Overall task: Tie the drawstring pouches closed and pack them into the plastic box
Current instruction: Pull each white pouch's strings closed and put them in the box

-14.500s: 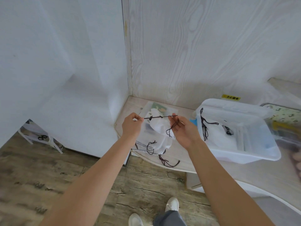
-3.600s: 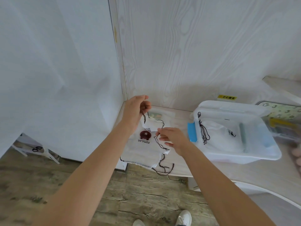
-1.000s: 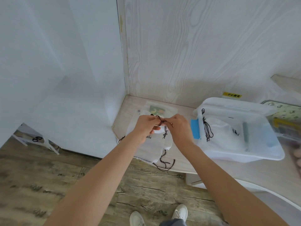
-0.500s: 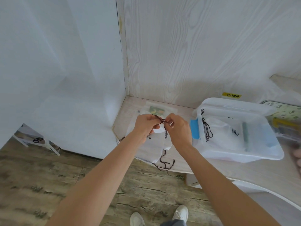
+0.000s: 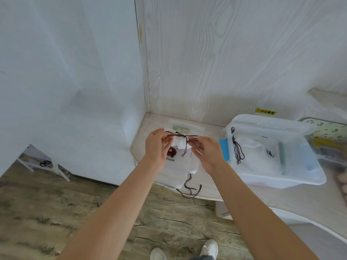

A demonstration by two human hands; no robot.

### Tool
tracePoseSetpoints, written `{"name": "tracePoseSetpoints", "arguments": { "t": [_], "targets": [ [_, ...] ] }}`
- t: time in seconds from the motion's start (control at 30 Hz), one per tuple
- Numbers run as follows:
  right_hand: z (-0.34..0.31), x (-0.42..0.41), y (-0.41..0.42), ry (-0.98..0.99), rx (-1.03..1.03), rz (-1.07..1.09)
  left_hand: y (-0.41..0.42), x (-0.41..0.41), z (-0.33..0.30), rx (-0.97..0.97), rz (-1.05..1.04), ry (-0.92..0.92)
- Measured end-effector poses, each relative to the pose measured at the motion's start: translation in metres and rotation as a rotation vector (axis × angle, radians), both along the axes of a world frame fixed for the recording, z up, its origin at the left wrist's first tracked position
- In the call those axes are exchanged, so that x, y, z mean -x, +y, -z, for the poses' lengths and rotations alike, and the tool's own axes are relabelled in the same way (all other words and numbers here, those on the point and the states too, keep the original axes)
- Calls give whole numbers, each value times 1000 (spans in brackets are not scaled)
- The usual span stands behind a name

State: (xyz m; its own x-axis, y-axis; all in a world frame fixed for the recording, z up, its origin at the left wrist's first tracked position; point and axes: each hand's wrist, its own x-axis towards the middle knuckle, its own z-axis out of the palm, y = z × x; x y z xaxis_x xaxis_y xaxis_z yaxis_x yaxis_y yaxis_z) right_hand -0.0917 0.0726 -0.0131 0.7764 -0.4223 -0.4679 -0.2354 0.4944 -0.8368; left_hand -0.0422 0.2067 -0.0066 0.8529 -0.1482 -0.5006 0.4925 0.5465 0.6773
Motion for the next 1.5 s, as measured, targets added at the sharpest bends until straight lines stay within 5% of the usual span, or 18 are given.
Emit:
{"name": "tracePoseSetpoints", "arguments": {
  "t": [0.13, 0.23, 0.43, 0.53, 0.67, 0.97, 1.33, 1.5],
  "targets": [
    [3, -2, 3, -17, -216, 43, 5, 5, -4, 273, -28, 10],
    [4, -3, 2, -18, -264, 62, 7, 6, -9, 173, -8, -64],
    [-2, -5, -2, 36, -124, 101, 15, 2, 2, -1032, 407, -761],
    [-3, -6, -6, 156, 130, 41, 17, 0, 12, -1270, 582, -903],
    [-4, -4, -13, 182, 331, 3, 17, -2, 17, -1414, 524, -929],
    [-4, 4, -23, 160, -245, 127, 23, -8, 19, -1426, 493, -790],
    [-16, 6, -13, -93, -212, -130, 21, -1, 14, -1446, 467, -782],
    [-15, -2, 4, -218, -251, -140, 14, -7, -5, -1041, 565, -591]
  ]
}}
